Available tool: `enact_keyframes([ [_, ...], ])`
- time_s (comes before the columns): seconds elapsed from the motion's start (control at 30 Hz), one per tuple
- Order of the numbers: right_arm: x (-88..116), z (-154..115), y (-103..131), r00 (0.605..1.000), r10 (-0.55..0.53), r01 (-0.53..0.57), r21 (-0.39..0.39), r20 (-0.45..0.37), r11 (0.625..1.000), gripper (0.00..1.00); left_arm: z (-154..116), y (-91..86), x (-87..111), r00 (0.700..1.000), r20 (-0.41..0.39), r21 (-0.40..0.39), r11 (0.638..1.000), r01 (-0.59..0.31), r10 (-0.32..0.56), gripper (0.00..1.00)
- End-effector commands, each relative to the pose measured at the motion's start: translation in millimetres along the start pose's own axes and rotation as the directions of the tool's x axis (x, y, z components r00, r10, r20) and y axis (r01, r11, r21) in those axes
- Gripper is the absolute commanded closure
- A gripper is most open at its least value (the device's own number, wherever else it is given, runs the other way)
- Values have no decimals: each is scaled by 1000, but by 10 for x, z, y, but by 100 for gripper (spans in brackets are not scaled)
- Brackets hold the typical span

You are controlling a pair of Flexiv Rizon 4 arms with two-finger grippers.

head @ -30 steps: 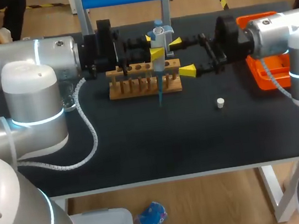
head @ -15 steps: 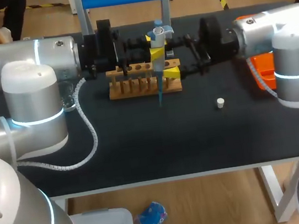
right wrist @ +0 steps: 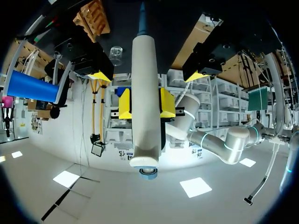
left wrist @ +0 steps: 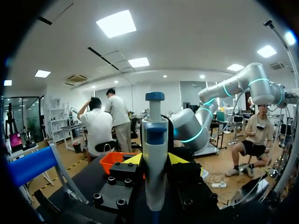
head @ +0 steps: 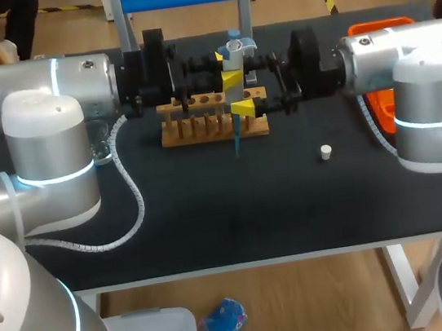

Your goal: Invert the test tube, pick up the pipette, mount the tip to pipette, aspirate from beaker and dispense into the tube, eject the tip, return the pipette, and cap with the stopper.

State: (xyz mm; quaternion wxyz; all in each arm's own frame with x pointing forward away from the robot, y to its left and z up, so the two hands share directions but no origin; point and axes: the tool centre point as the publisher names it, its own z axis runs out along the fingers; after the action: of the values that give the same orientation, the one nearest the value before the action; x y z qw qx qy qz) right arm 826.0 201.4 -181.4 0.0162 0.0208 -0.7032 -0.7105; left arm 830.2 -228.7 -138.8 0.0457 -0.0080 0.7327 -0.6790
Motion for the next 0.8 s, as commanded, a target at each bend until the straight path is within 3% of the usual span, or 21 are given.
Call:
enact_keyframes([
  [0.03,41,14,27,1000,0,0,-7,30,1000,0,10,2,6,1000,4,1,1000,-1,1,100],
  [0.13,32,11,34,999,5,-5,-15,37,1000,0,10,2,6,1000,4,1,1000,-1,1,100],
  [0.17,30,11,33,999,6,-5,-15,38,1000,30,10,2,6,1000,4,1,1000,-1,1,100],
  [0.2,27,13,31,999,8,-8,-17,41,1000,50,10,2,6,1000,4,1,1000,-1,1,100],
  [0.33,16,21,19,999,18,-17,-20,40,1000,84,10,2,6,1000,4,1,1000,-1,1,100],
  [0.37,15,22,17,999,18,-17,-20,40,1000,97,10,2,6,1000,4,1,1000,-1,1,100],
  [0.8,-8,6,19,998,13,-11,-20,55,1000,100,10,2,6,1000,4,1,1000,-1,1,100],
])
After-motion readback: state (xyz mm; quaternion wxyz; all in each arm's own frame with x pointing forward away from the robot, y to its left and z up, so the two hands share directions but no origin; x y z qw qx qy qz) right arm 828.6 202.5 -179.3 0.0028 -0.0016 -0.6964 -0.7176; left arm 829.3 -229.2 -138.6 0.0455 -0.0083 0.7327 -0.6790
